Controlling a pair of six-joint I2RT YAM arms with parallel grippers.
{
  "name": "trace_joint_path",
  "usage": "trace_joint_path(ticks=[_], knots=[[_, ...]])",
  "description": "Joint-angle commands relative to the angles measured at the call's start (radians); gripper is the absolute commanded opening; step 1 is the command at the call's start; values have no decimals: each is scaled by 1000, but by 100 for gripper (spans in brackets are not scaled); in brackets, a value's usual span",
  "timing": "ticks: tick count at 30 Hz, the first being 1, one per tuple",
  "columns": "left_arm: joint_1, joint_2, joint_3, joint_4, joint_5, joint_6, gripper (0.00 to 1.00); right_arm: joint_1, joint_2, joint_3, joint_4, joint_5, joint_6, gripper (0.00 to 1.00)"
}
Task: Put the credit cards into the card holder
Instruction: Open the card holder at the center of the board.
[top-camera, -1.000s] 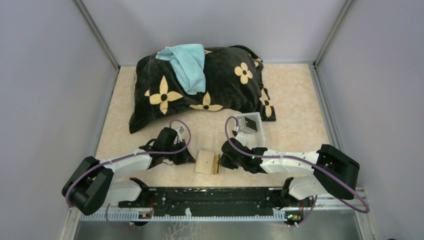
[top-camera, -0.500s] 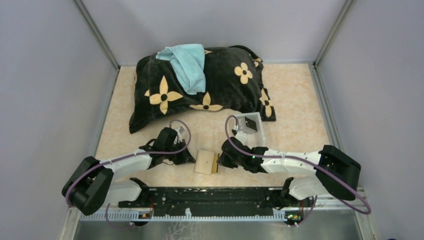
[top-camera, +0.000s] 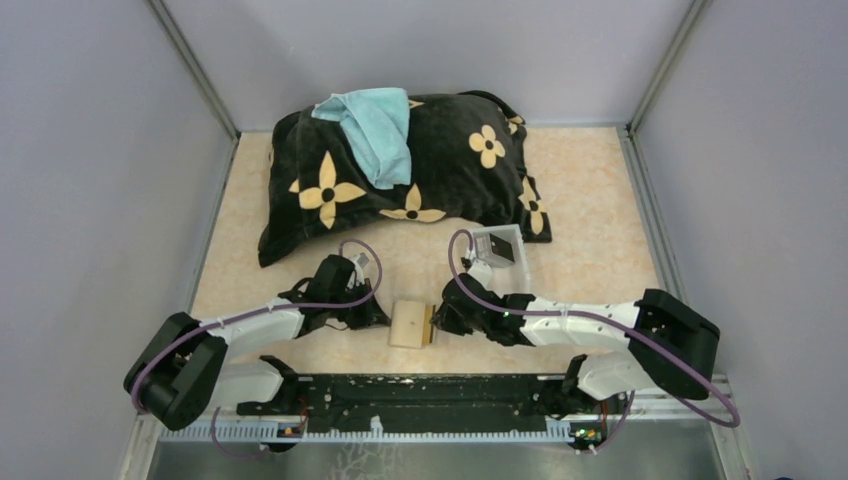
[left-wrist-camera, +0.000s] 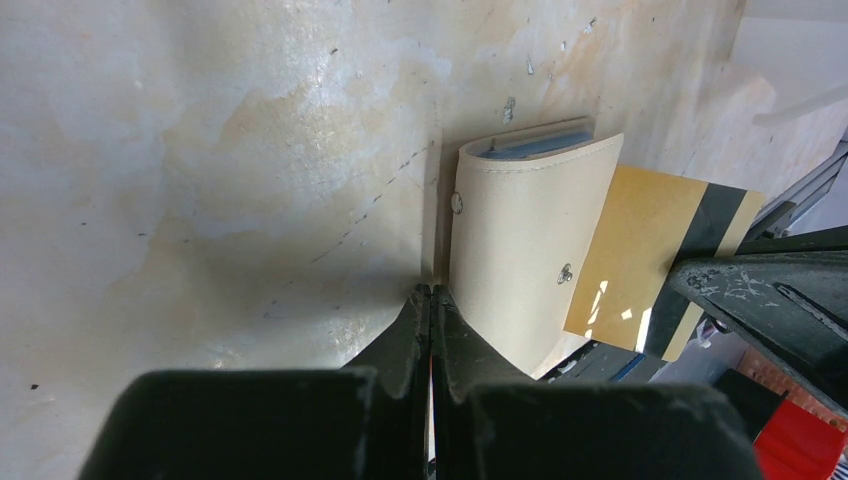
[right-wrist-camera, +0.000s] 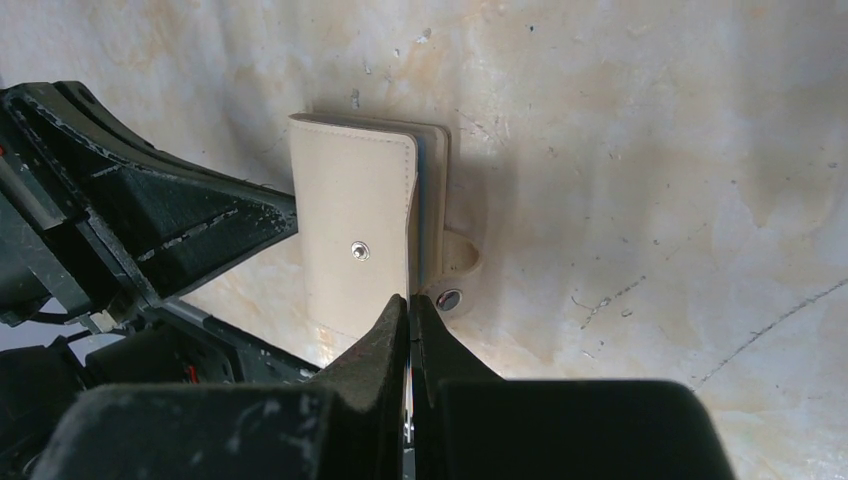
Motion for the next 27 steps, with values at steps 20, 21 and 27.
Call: trace_joint_path(ticks=[20,21,27], knots=[[-5,47,-15,-41,-18,54,0,-11,34,-52,186,-30,7,0],[-5,47,-14,-42,-18,56,0,-11,34,-52,190,-30,7,0],[-5,53,-15,-43,-15,58,0,-12,35,-55,212,-41,7,0]])
